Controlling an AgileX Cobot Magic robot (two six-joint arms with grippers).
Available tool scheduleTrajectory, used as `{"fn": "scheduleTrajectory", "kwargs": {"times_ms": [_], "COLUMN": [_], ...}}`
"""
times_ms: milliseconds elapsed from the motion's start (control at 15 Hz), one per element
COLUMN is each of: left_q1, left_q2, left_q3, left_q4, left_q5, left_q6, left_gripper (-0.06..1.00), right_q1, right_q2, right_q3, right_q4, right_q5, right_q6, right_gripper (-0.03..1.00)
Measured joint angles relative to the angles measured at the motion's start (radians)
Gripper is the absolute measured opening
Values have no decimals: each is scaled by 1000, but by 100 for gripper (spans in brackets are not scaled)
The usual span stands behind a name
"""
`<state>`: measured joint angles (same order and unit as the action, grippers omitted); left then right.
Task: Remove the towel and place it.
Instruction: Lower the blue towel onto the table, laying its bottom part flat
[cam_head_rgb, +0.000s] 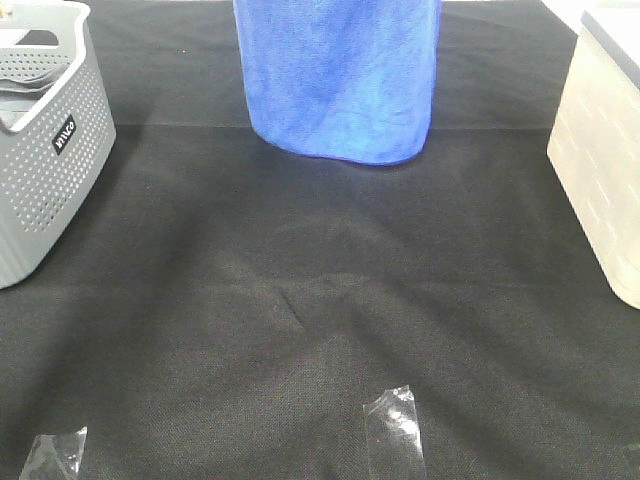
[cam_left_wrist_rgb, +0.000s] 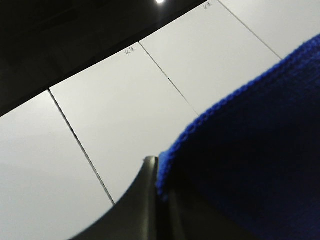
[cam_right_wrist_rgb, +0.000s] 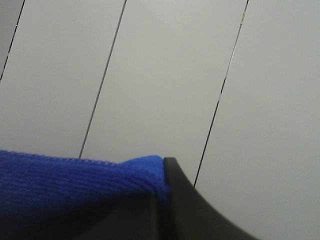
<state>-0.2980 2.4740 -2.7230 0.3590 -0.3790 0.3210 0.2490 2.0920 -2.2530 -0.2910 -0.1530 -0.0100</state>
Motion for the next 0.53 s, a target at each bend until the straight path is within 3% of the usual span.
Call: {"fn": "scheduleTrajectory", "kwargs": {"times_ms": [267,533], "left_q1": [0,-38], "left_q2": [0,-14], "left_q3": [0,0], "left_q4": [0,-1], "left_q5": [122,379], "left_q6": [-4,-26], "left_gripper": [0,0], "right_q1": [0,0], "right_q2": [0,-41], "right_q3": [0,0], "right_q4": [1,111], "right_q5": [153,467], "right_q6": [10,56], "right_gripper": [0,0]}}
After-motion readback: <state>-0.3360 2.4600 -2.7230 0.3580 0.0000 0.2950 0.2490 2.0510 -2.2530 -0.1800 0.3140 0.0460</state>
